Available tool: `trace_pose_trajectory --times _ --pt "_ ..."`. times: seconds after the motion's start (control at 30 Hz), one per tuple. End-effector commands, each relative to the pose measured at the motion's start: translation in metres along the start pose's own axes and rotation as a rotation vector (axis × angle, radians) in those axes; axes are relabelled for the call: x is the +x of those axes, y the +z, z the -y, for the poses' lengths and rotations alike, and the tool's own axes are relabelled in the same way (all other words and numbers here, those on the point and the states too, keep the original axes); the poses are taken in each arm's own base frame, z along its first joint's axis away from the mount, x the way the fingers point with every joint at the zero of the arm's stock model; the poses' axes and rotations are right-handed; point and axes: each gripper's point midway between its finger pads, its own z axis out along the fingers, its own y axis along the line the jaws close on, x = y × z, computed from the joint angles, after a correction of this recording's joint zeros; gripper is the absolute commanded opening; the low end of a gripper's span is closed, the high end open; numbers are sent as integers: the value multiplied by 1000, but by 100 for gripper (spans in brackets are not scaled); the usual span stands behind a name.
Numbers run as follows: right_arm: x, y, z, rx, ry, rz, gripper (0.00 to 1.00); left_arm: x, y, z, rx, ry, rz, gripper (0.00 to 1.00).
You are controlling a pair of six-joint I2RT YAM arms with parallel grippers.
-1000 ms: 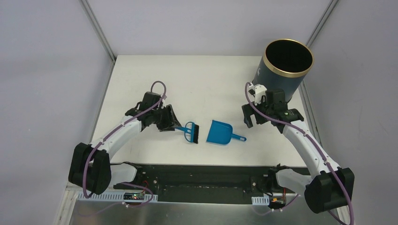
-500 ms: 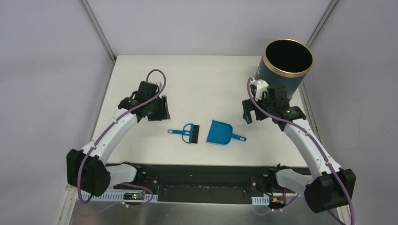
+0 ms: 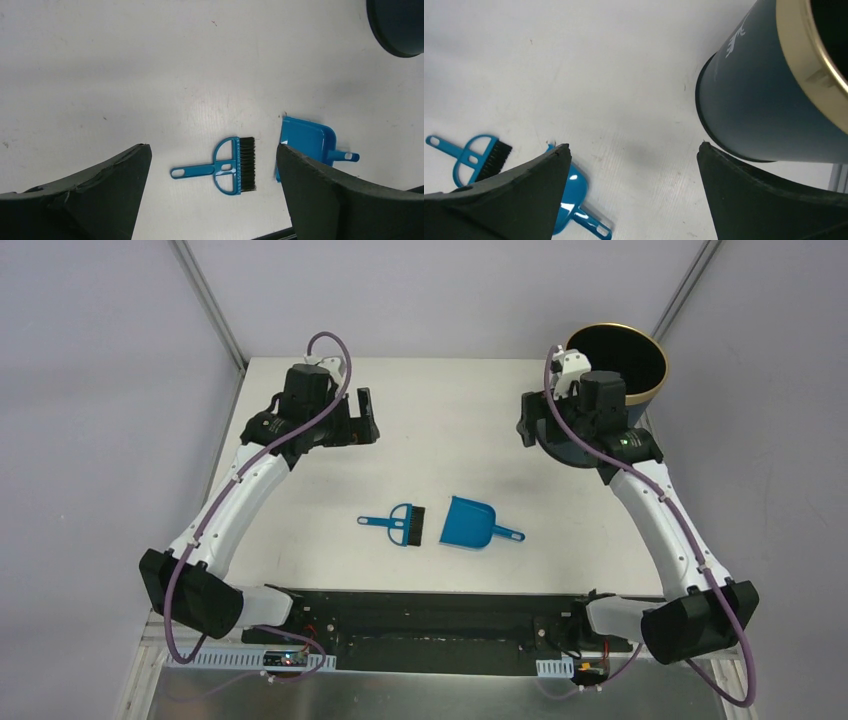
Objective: Sweep away the paper scraps from the table
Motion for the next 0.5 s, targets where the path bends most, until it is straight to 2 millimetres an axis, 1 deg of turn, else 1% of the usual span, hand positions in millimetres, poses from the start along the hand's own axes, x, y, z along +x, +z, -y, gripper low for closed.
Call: trace_pose_trajectory --times 0.0,0.07,0.17,0.33,0.4,0.47 --pt "-20 7 5 28 67 47 100 -1 7 -5 -26 52 26 99" --pt "-15 10 4 16 69 44 100 4 7 -6 -8 71 53 99" --pt "-3 13 3 -15 85 28 100 7 1 -2 56 117 117 99" --pt "3 13 7 -71 137 26 100 2 -17 3 104 158 215 99" --pt "8 12 4 -117 163 27 100 2 -17 2 98 156 221 99" --pt "17 14 0 -151 171 18 100 2 -17 1 91 147 223 99"
